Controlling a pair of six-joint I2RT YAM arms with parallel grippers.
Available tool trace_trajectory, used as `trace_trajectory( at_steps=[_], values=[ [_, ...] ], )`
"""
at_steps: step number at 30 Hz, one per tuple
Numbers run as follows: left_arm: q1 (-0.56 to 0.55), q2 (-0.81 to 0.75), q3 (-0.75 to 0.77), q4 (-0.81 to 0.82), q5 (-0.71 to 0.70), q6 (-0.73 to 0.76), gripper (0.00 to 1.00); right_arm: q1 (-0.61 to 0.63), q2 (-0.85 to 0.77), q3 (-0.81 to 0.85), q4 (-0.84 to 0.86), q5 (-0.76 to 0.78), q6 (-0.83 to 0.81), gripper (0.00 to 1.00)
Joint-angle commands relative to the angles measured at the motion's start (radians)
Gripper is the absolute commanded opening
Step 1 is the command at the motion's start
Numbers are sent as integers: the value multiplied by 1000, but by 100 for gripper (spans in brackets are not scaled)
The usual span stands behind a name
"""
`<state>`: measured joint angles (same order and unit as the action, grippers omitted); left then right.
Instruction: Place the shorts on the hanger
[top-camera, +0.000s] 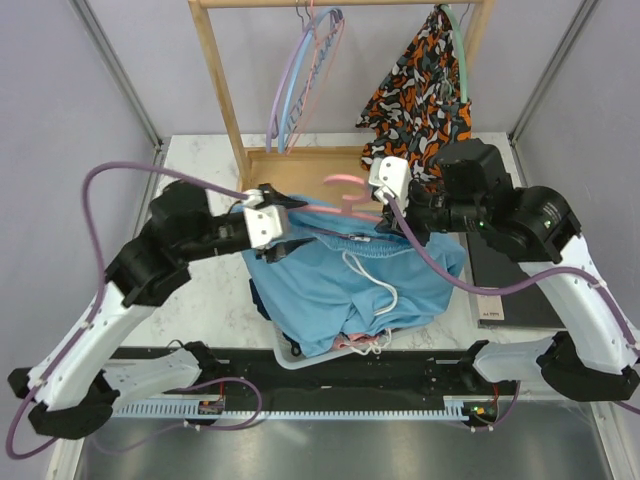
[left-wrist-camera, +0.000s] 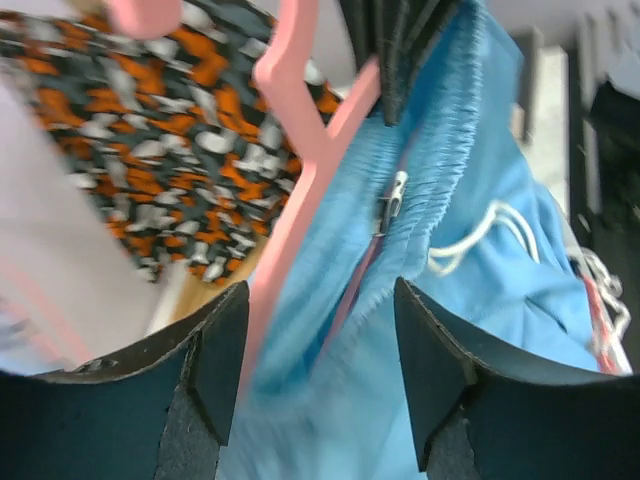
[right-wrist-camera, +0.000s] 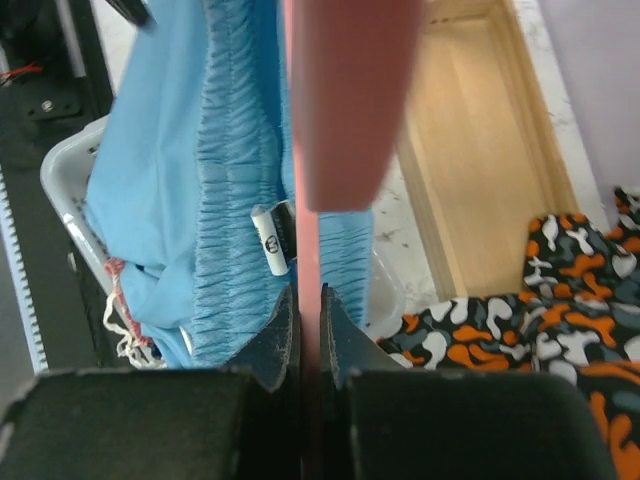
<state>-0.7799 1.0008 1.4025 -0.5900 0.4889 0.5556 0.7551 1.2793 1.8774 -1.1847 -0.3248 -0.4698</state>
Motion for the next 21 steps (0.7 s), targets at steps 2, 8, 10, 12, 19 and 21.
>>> trace_trajectory(
  at_steps=[2, 8, 10, 12, 19, 21],
  values=[
    [1, -166, -37, 193, -222, -204, 71, -19, -37, 100, 13, 252, 198, 0],
    [2, -271, -169, 182, -279, -195, 77, -90, -104, 8, -7, 463, 334, 0],
    [2, -281, -184, 164, -256, -192, 77, -134, -110, 3, -38, 426, 346, 0],
    [2, -283, -207, 167, -234, -192, 77, -149, -113, 5, -62, 368, 356, 0],
    [1, -264, -240, 183, -194, -223, 77, -258, 50, 190, -23, 435, 450, 0],
    [2, -268, -249, 194, -191, -233, 77, -299, 112, 310, -3, 435, 470, 0]
  ],
)
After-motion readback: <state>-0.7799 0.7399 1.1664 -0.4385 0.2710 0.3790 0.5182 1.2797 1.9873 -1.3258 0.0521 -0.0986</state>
